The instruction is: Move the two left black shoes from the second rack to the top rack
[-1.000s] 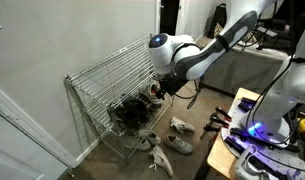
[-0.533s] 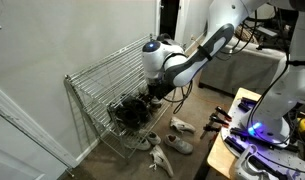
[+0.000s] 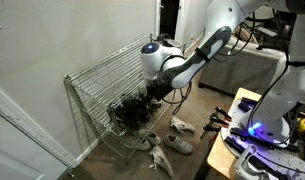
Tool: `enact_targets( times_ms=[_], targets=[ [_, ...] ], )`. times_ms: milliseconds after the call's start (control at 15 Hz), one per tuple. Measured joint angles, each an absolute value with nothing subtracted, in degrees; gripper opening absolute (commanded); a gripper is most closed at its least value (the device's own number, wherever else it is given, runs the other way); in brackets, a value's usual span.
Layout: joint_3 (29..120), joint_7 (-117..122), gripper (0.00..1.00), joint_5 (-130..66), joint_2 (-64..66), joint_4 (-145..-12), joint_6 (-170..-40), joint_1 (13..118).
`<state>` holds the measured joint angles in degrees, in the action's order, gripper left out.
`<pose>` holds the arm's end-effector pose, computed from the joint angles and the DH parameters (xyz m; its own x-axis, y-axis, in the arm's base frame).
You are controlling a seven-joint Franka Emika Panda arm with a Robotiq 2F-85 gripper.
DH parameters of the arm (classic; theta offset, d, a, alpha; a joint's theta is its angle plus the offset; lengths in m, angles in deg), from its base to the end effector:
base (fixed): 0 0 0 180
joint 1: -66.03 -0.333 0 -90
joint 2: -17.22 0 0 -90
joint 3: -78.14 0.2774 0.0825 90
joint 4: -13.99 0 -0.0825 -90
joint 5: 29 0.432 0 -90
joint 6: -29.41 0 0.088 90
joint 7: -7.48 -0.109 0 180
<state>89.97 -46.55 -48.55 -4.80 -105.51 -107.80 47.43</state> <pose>0.5126 0.3026 0.1621 0.9849 -0.1600 0.0668 -0.1681 -0.9756 0.1414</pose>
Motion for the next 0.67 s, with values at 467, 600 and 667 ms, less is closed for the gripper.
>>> enact_targets(
  times_ms=[467,600,667],
  targets=[
    [82.30,-56.00,1.00,-58.16,-7.94,-108.49,-119.91,37.16],
    [79.00,-62.11,1.00,-63.64,-9.25,-108.75,-123.46,33.54],
    [77.16,-65.71,1.00,-66.74,-10.14,-108.63,-124.78,31.61]
  ],
)
